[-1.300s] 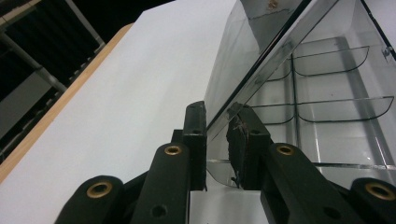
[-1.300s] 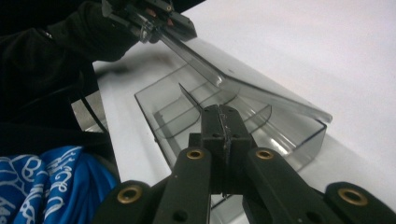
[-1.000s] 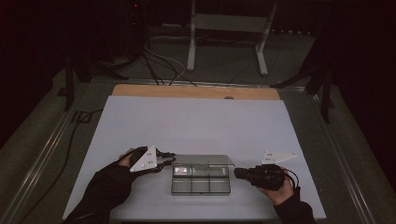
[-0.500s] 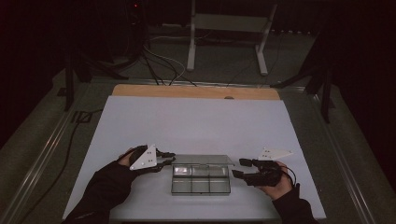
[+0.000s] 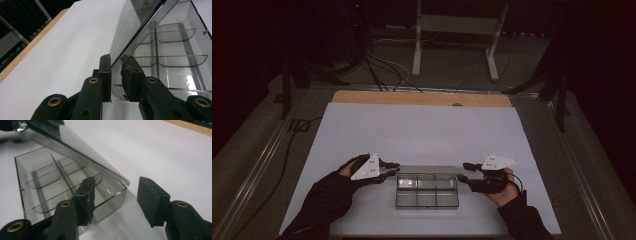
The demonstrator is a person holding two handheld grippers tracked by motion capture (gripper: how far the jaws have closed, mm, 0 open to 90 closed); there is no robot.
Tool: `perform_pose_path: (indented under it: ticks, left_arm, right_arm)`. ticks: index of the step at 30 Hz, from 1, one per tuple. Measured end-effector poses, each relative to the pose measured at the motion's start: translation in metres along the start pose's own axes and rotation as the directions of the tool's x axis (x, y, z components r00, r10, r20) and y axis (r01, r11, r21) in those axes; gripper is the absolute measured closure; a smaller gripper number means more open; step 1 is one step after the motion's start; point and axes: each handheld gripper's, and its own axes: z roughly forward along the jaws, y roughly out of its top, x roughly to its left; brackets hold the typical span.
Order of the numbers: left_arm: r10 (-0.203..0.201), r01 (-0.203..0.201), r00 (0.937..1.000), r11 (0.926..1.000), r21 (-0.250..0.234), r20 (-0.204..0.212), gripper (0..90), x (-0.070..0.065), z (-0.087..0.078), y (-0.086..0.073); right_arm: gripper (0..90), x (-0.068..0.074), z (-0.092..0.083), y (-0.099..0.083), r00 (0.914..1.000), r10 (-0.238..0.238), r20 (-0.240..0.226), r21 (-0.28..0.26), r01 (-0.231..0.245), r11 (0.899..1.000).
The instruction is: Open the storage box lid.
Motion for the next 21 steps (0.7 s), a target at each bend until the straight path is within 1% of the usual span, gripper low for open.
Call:
perform_pose_path:
  ticks: [8,10,14,19,21]
  left_arm:
    - [-0.010,0.010,0.9999,1.0000,-0.002,0.004,81.3,0.0014,0.0002,0.0001]
    - [-0.014,0.014,0.9999,0.9999,-0.002,0.005,81.4,0.0018,0.0001,0.0000]
    - [-0.019,0.019,0.9998,0.9998,-0.005,0.006,81.4,0.0024,0.0001,-0.0005]
    - [-0.033,0.033,0.9995,0.9994,-0.008,0.005,82.2,0.0036,0.0003,-0.0006]
    - [-0.035,0.035,0.9994,0.9994,-0.007,0.003,82.5,0.0042,0.0003,-0.0004]
  right_arm:
    - [55.2,-0.0002,0.0042,0.0047,1.0000,-0.006,-0.005,-0.005,0.006,1.000]
    - [58.2,-0.0002,0.0055,0.0061,0.9999,-0.011,-0.009,-0.009,0.011,1.000]
    - [62.8,-0.0011,0.0075,0.0082,0.9999,-0.010,-0.010,-0.011,0.010,1.000]
    - [65.8,-0.0016,0.0088,0.0094,0.9999,-0.003,-0.016,-0.016,0.003,1.000]
    - [68.9,-0.0018,0.0091,0.0097,0.9998,0.001,-0.022,-0.019,-0.002,1.000]
